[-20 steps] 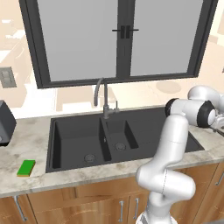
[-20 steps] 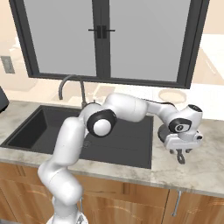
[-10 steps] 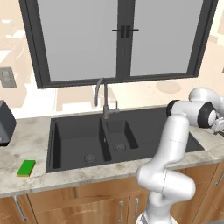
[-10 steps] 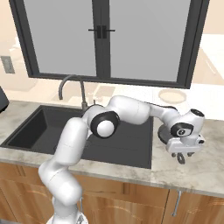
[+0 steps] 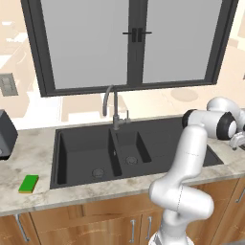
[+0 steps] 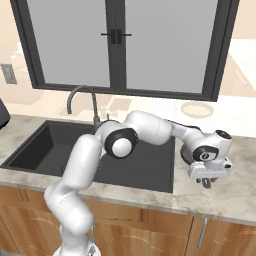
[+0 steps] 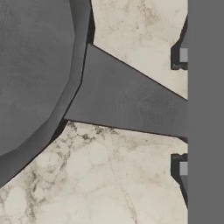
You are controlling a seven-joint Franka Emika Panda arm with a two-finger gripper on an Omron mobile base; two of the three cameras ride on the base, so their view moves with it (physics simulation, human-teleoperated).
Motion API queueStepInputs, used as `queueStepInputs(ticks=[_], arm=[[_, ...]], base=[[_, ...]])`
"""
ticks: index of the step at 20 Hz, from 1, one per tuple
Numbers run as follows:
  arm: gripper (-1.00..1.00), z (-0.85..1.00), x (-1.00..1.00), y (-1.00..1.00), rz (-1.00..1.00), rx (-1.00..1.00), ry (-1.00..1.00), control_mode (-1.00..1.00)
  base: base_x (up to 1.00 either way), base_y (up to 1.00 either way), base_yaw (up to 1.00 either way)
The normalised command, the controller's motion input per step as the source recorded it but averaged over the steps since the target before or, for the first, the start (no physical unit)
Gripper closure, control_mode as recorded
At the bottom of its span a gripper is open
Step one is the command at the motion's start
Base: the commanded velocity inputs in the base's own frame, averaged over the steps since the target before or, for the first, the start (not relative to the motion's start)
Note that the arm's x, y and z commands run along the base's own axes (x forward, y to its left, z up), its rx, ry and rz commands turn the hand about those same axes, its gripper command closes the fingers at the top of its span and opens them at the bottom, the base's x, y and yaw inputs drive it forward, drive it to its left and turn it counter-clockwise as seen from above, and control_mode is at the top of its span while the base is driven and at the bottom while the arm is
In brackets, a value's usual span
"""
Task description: Pick the pan and sponge and place them into the sink. Then turn on the water.
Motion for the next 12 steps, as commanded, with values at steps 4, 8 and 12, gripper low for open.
queueStepInputs(ticks=[4,8,12], arm=[[1.0,0.0,0.01,0.01,0.0,0.0,0.0,-1.0],[1.0,0.04,-0.03,0.08,0.0,-0.01,0.0,-1.0],[1.0,0.29,-0.12,0.2,0.0,-0.05,-0.04,-1.0]], base=[[0.0,0.0,0.0],[0.0,0.0,0.0],[0.0,0.0,0.0]])
